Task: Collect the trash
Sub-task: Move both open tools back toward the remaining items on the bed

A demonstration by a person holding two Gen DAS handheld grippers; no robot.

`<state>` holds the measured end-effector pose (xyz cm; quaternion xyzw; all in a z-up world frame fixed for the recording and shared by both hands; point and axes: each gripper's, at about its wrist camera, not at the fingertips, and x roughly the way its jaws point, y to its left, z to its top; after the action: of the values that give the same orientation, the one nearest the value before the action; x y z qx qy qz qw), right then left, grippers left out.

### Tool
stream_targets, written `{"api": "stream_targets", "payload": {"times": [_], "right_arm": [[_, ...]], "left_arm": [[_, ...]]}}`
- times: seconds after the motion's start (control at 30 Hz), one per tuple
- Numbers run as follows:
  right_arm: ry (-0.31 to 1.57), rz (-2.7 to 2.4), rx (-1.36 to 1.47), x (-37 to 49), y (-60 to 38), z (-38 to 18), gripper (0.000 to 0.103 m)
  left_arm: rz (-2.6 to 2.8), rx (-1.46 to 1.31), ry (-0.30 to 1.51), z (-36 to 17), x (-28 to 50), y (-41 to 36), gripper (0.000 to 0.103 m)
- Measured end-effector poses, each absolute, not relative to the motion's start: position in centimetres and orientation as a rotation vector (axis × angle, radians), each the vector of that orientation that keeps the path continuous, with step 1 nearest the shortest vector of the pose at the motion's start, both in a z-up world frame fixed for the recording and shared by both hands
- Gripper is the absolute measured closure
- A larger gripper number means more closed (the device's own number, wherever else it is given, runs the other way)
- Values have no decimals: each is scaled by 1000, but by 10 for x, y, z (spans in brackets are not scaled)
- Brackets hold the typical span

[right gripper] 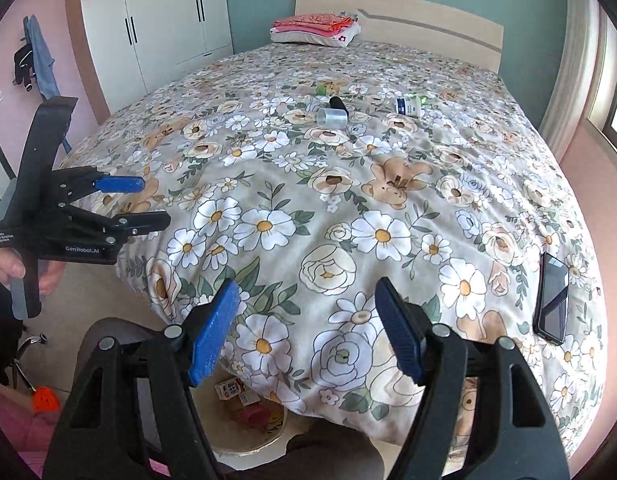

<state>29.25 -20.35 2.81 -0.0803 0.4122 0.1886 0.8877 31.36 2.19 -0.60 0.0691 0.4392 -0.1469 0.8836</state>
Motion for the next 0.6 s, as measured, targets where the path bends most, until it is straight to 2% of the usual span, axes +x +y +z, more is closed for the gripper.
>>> {"api": "stream_targets", "payload": {"times": [0.23,0.43,0.6], "right_arm": [[821,316,-152,393,-205,34,33],[790,253,-151,486,-205,30,33],[736,200,-190,569,-201,21,23]], "left_arm": [[-319,201,850,-10,406,28,16],[-391,239,818,-24,479,24,16],[-449,301,782,-40,532,13,15]]}}
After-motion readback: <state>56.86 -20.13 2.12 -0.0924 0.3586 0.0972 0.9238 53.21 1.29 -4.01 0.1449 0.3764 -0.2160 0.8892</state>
